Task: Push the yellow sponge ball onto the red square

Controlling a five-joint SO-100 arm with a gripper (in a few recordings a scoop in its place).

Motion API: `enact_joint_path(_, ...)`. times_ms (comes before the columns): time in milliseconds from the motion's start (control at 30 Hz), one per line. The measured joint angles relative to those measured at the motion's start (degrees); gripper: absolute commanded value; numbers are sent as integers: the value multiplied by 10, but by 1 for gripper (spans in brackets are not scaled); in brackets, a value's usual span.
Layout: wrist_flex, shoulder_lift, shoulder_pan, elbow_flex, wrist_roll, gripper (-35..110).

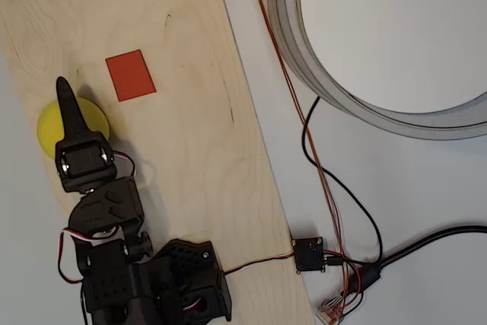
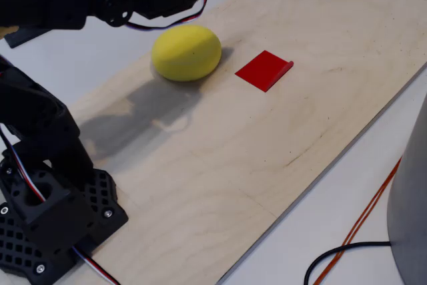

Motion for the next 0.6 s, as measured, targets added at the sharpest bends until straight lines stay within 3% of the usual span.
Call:
enact_joint_path(200, 115, 86, -31, 40, 91, 12)
enact_joint_path(600, 142, 155, -101, 113, 226, 16)
